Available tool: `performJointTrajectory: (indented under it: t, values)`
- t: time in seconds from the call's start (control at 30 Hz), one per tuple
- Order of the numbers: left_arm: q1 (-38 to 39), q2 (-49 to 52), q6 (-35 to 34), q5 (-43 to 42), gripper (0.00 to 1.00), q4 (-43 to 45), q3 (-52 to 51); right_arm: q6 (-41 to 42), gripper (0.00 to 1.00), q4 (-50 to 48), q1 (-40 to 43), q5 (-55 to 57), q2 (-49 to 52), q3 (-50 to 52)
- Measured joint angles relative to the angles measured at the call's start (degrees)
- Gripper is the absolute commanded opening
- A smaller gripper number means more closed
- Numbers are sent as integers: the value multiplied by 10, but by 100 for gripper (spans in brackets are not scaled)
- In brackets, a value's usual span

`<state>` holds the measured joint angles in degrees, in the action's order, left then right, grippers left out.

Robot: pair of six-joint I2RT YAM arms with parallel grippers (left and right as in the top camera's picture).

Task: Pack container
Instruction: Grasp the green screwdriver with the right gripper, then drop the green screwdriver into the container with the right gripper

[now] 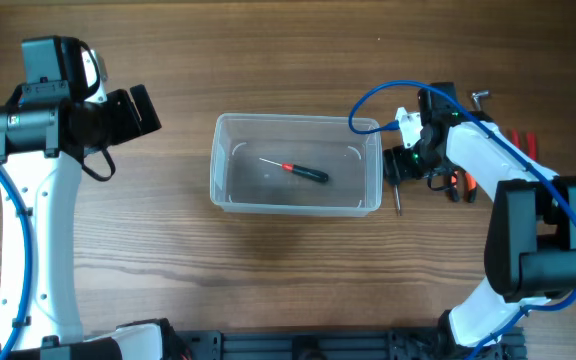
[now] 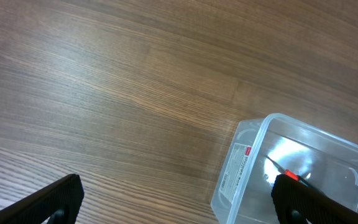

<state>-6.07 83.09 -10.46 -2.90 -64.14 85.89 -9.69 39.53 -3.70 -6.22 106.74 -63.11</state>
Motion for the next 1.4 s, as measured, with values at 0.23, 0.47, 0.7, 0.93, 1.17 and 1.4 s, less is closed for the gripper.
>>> performJointTrajectory:
  t: [0.23, 0.47, 0.7, 0.93, 1.17, 1.4]
  values:
    - [0, 0, 0, 0, 100, 1, 0, 7, 36, -1, 0, 3, 3, 0]
    - [0, 0, 0, 0, 100, 0, 0, 8, 18, 0, 0, 1, 4, 0]
    - [0, 0, 0, 0, 100, 0, 0, 7, 4, 0, 0, -1, 5, 0]
    - [0, 0, 0, 0, 100, 0, 0, 20, 4, 48, 0, -2, 2, -28]
    - [0, 0, 0, 0, 100, 0, 0, -28, 4, 114, -73, -7, -163, -165]
    - [0, 0, 0, 0, 100, 1, 0, -294, 17, 142, -269, -58, -83, -165]
